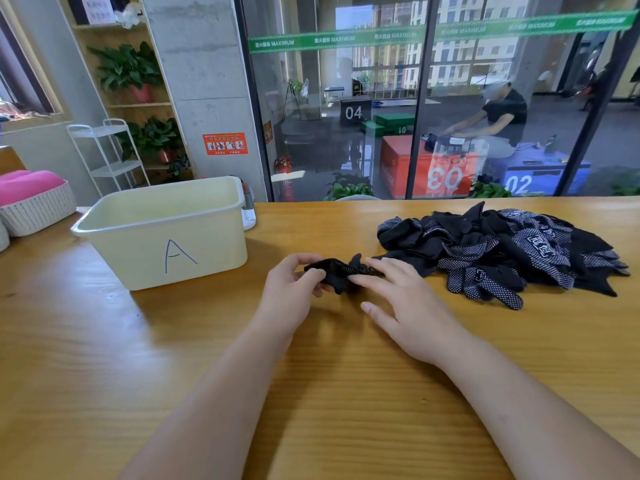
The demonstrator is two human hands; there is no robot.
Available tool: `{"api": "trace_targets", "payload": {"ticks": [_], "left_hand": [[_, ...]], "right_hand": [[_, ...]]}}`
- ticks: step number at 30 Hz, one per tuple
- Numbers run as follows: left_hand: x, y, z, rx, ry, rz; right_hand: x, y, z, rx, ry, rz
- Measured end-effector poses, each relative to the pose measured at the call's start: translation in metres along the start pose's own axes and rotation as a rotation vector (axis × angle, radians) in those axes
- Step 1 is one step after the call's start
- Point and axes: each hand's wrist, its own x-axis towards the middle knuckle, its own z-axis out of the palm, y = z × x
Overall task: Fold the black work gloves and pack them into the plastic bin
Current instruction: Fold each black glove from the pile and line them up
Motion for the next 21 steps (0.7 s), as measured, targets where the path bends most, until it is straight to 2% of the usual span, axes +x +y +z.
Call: {"api": "trace_targets", "payload": {"ticks": [2, 3, 6, 7, 10, 13, 16, 21], "left_hand": [[0.001, 0.000, -0.003, 0.063, 0.009, -0.023], [0.003, -0.002, -0.006, 0.186, 0.034, -0.028], [0.009, -0.015, -0.019, 0.840, 0.074, 0.034], [0.010, -0.021, -0.023, 0.977, 0.073, 0.080], [0.014, -0.025, -0.026, 0.998, 0.040, 0.307], [0.015, -0.025, -0.022, 1.021, -0.069, 0.526], [0.016, -0.029, -0.019, 1.119, -0.157, 0.512], [0.020, -0.033, -0.023, 1.178, -0.145, 0.401]], "right_hand": [[-0.001, 0.001, 0.000, -0.054, -0.014, 0.033], [-0.001, 0.002, 0.000, -0.070, -0.029, 0.053], [-0.003, 0.004, 0.000, -0.094, -0.074, 0.094], [-0.004, 0.004, 0.000, -0.102, -0.079, 0.098], [-0.004, 0.003, 0.001, -0.123, -0.080, 0.094], [-0.005, 0.000, 0.001, -0.148, -0.076, 0.084], [-0.005, -0.001, 0.000, -0.171, -0.079, 0.067], [-0.006, -0.002, 0.000, -0.173, -0.089, 0.065]]}}
